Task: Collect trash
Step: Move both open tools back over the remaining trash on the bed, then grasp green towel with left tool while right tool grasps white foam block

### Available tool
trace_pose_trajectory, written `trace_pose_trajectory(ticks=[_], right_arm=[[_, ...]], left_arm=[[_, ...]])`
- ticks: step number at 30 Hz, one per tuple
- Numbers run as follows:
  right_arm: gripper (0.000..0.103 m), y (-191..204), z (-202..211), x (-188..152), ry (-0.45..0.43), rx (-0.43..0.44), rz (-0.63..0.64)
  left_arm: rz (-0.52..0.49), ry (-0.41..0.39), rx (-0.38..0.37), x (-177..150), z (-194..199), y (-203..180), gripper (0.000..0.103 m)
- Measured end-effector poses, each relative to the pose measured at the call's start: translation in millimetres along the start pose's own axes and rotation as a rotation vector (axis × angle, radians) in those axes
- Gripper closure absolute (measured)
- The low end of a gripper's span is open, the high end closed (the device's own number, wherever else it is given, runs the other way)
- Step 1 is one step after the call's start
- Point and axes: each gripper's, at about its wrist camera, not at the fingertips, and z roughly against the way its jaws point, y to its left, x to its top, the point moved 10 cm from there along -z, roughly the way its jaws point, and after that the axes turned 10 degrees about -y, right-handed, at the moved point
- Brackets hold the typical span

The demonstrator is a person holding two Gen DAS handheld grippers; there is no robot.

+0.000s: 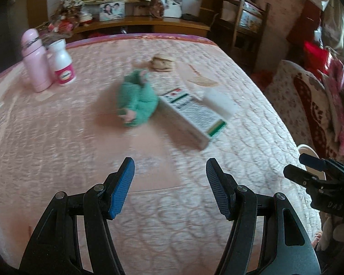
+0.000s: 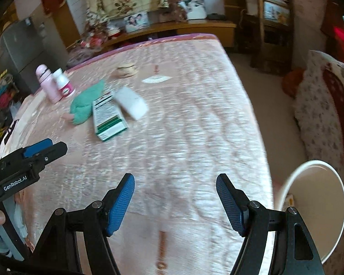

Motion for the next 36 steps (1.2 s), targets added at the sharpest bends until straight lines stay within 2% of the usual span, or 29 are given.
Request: trace_pose_trajectory(ticks=[8,19,25,36], right_arm=[[0.032,32.7,-15.2,5.2,0.011,0.028,0.040],[0.032,47.2,-27.7,16.7,0.012,0.040,0.065],[0.031,48.1,-39.9,37.6,-0.012,0.046,0.076],[0.032,58.5,-89.9,77.1,-0.004,0.099,0.121]], left_arm=[[0.022,-0.007,0.025,2.6,2.9,24.8,0.039],[0.036,-0.003,0.036,4.4,-2.6,38.7,0.039],[0.085,0.019,0.005,7.9,-11.8,48.5,0.039],[0.104,0.023,-0.032,48.3,-41.0,56.1,0.039]])
